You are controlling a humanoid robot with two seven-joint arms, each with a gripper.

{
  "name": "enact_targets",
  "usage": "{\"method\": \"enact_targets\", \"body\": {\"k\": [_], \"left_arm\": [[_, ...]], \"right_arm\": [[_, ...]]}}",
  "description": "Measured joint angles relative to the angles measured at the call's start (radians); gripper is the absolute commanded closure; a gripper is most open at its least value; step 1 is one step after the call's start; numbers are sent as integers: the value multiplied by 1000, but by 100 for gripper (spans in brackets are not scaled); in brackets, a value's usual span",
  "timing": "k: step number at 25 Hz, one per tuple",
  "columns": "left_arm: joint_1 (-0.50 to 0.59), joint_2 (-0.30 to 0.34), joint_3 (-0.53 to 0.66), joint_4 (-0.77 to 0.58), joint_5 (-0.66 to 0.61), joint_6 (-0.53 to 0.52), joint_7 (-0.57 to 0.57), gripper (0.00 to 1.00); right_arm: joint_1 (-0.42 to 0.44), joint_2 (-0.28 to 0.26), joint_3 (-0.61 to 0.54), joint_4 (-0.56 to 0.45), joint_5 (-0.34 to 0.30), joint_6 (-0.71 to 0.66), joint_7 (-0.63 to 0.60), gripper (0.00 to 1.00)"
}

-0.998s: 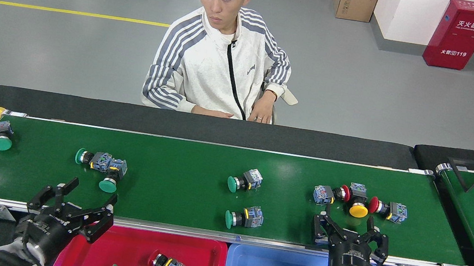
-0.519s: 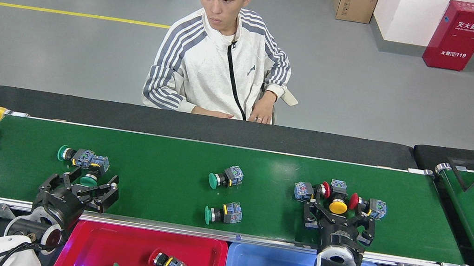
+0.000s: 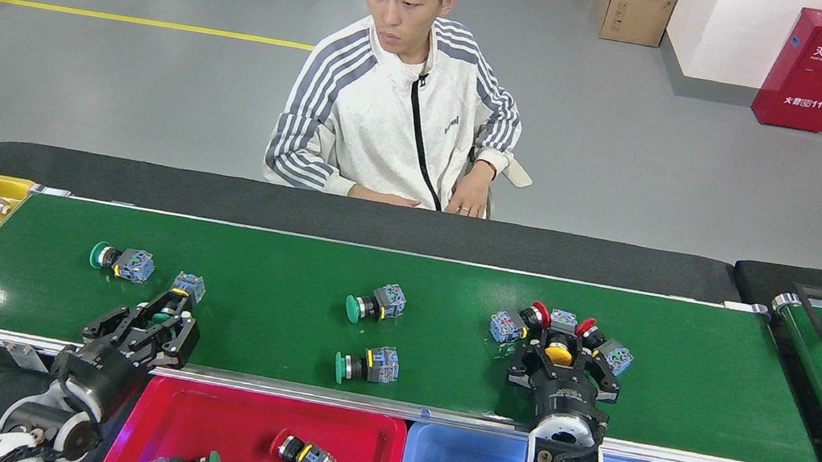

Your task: Pick switch part from conveyor to tray

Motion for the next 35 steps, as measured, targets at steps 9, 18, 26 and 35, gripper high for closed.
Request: {"method": "enact_targets", "body": {"k": [9, 18, 26, 35], "left_arm": [[133, -63, 77, -75, 31, -48, 3, 0], [54, -15, 187, -41, -4, 85, 14, 1], [81, -9, 192, -38, 13, -3, 20, 1], [-117, -11, 8, 24, -70, -48, 21, 1]], "right_arm": [[121, 0, 399, -252, 7, -149, 0, 87], [96, 0, 628, -246, 15, -161, -10, 0], [396, -33, 205, -431, 13, -4, -223, 0], [474, -39, 22, -435, 6, 52, -319, 0]]}}
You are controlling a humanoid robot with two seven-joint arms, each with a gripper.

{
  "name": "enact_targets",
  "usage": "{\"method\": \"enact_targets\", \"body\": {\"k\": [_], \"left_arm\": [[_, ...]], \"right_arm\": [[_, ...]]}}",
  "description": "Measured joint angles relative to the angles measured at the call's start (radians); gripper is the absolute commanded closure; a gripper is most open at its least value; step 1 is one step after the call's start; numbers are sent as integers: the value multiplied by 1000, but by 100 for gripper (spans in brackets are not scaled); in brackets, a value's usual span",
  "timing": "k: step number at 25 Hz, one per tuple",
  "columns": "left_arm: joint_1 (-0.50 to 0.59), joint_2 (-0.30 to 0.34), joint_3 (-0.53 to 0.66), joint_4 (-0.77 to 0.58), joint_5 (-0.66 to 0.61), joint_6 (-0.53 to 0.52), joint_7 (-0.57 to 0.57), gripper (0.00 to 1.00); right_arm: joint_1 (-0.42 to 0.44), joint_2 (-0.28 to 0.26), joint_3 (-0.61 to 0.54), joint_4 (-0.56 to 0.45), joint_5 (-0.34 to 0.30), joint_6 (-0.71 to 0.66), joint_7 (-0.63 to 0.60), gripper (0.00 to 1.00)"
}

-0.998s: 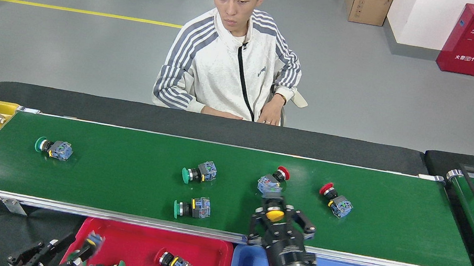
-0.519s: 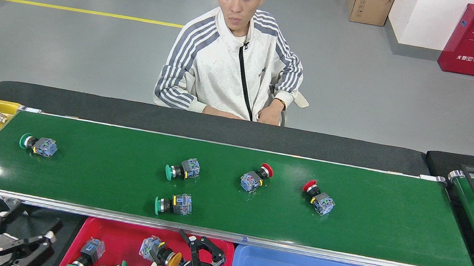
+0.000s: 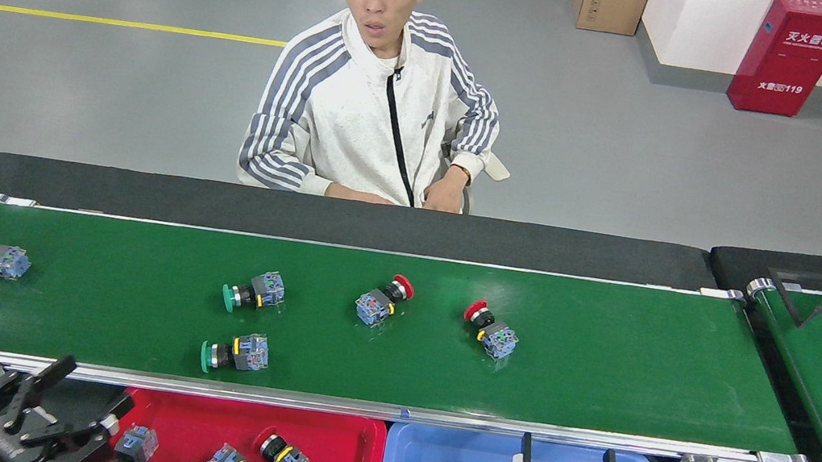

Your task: Pick switch part from conveyor to tray

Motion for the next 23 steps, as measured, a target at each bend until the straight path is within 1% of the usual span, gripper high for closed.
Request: {"method": "enact_targets", "body": {"k": [2, 4, 7, 8, 9, 12, 15, 17, 18, 19, 20, 21, 22, 23], "left_arm": [[-56, 0, -49, 52, -30, 0, 0, 1], [-80, 0, -77, 98, -38, 0, 0, 1], [-91, 0, -95, 144, -42, 0, 0, 1], [-98, 0, -97, 158, -45, 0, 0, 1], [-108, -1, -97, 173, -51, 0, 0, 1], [-160, -7, -97, 243, -74, 0, 0, 1], [-207, -8, -97, 322, -83, 0, 2, 1], [-224, -7, -97, 363, -86, 0, 2, 5], [-227, -7, -98, 376, -87, 0, 2, 9], [-229, -7, -100, 383, -89, 0, 3, 21], [-230, -7, -106, 388, -90, 0, 4, 46], [-232, -7, -117, 392, -90, 0, 4, 68], [-233, -8, -123, 397, -90, 0, 5, 79], [-236, -8, -127, 409, -90, 0, 6, 87]], "right_arm": [[-97, -4, 3, 44, 0, 2, 1, 0], [-219, -8, 14, 131, -1, -28, 50, 0], [-379, -8, 28, 277, -21, -158, 152, 0], [-415, -4, 29, 317, -28, -210, 187, 0], [-442, 3, 29, 351, -31, -264, 211, 0], [-493, 42, 42, 435, -33, -361, 262, 0], [-547, 62, 82, 504, -38, -400, 286, 0], [-572, 82, 96, 546, -42, -412, 294, 0], [-587, 92, 100, 569, -43, -418, 300, 0], [-606, 102, 103, 601, -44, -420, 304, 0], [-623, 110, 104, 631, -44, -422, 307, 0], [-638, 116, 105, 659, -46, -424, 311, 3], [-650, 120, 106, 683, -52, -425, 313, 12], [-657, 120, 107, 698, -69, -425, 313, 27]]}}
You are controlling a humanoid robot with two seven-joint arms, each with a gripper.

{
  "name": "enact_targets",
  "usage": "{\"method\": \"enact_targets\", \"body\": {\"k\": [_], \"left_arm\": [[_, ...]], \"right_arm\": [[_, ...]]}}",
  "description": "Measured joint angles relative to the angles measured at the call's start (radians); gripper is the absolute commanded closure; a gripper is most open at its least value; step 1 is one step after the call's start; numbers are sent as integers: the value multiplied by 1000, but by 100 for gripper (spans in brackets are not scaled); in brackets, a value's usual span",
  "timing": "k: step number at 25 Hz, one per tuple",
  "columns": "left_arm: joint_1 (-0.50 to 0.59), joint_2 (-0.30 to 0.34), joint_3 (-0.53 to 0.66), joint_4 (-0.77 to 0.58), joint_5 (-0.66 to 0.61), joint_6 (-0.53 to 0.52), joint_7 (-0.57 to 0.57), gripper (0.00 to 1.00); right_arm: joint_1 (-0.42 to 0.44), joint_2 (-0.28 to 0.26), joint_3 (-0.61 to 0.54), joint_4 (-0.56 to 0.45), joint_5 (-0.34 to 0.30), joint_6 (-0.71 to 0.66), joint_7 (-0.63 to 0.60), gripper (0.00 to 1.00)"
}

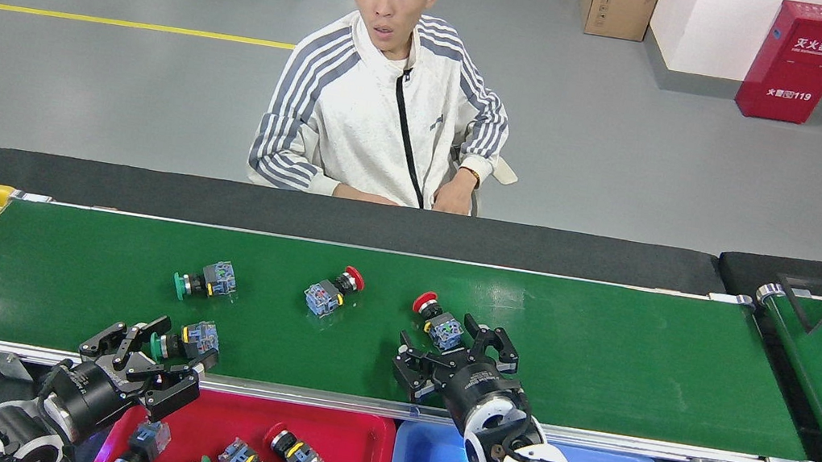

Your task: Pick switch part from conveyor to tray

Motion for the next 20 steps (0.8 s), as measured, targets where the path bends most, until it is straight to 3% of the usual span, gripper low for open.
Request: {"method": "enact_targets", "body": {"k": [2, 3, 5, 7, 9, 10, 11, 12, 13, 14, 15, 16, 17, 18, 20], "left_arm": [[-14, 0, 4, 32, 2, -2, 6, 92], [-18, -2, 5, 39, 5, -3, 7, 95], [-16, -11, 6, 37, 12, -4, 8, 96], [15, -19, -3, -27, 35, -4, 9, 95], [100, -20, -6, -165, 54, -4, 9, 87], [153, -20, -6, -235, 58, -4, 9, 69], [222, -20, -6, -310, 63, -4, 9, 35], [286, -20, -4, -379, 65, -4, 8, 11], [350, -22, -1, -429, 65, -4, 6, 3], [413, -30, 1, -477, 65, -4, 6, 2], [457, -45, 2, -506, 65, -4, 5, 1], [489, -63, 2, -525, 65, -4, 4, 1], [502, -77, 2, -534, 64, -3, 3, 1], [502, -85, 5, -538, 64, -2, 3, 1], [500, -91, 37, -545, 63, -1, 2, 1]], "right_arm": [[-10, 0, 17, 18, -21, 1, 1, 55], [-18, 0, 36, 22, -24, 2, 1, 75], [-23, 0, 62, 25, -27, 4, 1, 93], [-23, 0, 69, 25, -29, 4, 2, 97], [-23, 0, 72, 23, -29, 4, 0, 98], [-23, 0, 74, 20, -30, 5, 0, 98], [-21, -1, 77, 14, -31, 8, 0, 98], [-15, -2, 81, -1, -31, 7, 0, 98], [1, -7, 92, -38, -32, 2, -1, 97], [31, -19, 116, -98, -32, -20, -3, 96], [69, -38, 144, -160, -32, -50, -4, 91], [117, -67, 172, -239, -32, -100, -5, 81], [177, -105, 192, -328, -31, -157, -5, 46], [227, -133, 199, -396, -31, -208, -6, 2], [311, -162, 203, -487, -29, -292, -5, 0]]}}
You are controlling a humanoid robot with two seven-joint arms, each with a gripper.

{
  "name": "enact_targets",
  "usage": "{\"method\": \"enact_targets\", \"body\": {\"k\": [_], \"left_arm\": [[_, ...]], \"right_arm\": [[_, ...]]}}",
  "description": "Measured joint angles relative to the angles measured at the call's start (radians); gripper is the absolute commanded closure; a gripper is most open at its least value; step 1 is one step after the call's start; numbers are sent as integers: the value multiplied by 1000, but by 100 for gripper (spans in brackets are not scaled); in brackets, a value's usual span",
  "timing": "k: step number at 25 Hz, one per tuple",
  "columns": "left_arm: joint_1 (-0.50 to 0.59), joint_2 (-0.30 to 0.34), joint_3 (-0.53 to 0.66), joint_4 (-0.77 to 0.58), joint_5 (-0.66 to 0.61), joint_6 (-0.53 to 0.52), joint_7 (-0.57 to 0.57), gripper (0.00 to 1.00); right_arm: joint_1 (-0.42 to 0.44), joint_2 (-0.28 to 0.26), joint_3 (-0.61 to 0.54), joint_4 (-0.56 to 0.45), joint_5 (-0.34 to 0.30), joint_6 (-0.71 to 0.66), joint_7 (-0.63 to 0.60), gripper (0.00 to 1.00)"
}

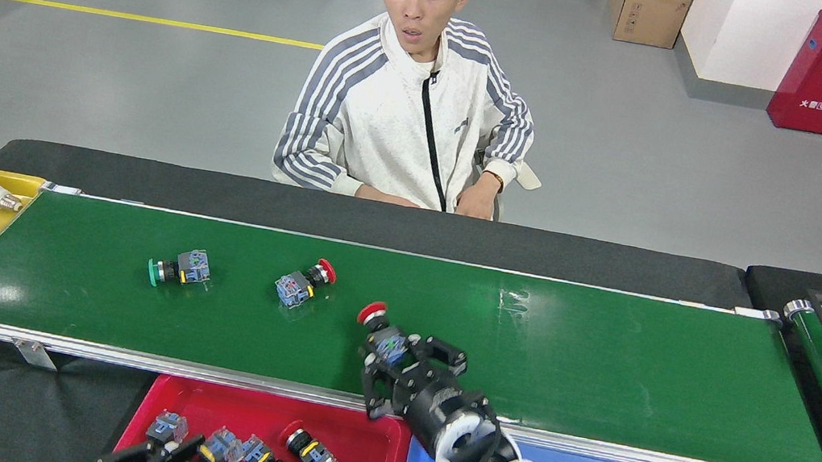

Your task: Pick switch part from conveyor to tray

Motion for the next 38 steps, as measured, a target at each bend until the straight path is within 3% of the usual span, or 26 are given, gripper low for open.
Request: {"method": "enact_targets", "body": {"k": [6, 11, 15, 17, 20, 25, 29, 33, 38], "left_arm": [[-59, -21, 301, -19, 0, 1, -3, 1], [-49, -20, 420, 0, 0, 80, -1, 1], [-42, -19, 421, 3, 1, 86, 0, 1], [-56, -12, 416, 14, 1, 90, 3, 1], [-84, 60, 384, 77, 1, 67, -1, 1], [-235, 135, 288, 191, 1, 38, -4, 1], [-394, 177, 192, 403, 0, 33, -5, 1], [-511, 183, 176, 584, -2, 58, -7, 1], [-554, 199, 170, 681, -29, 143, 0, 1]], "right_arm": [[19, 26, -33, -46, -5, -65, -1, 0], [127, 26, -310, -164, -7, 8, -10, 1], [289, 26, -570, -271, -8, 183, -155, 1], [359, 24, -643, -280, -8, 233, -210, 0], [410, 2, -680, -280, -9, 258, -245, 0], [412, -2, -682, -283, -3, 264, -252, 0], [367, -23, -680, -281, -1, 266, -245, 0], [344, -53, -677, -279, -1, 271, -221, 0], [336, -53, -661, -272, -1, 228, -215, 0]]}}
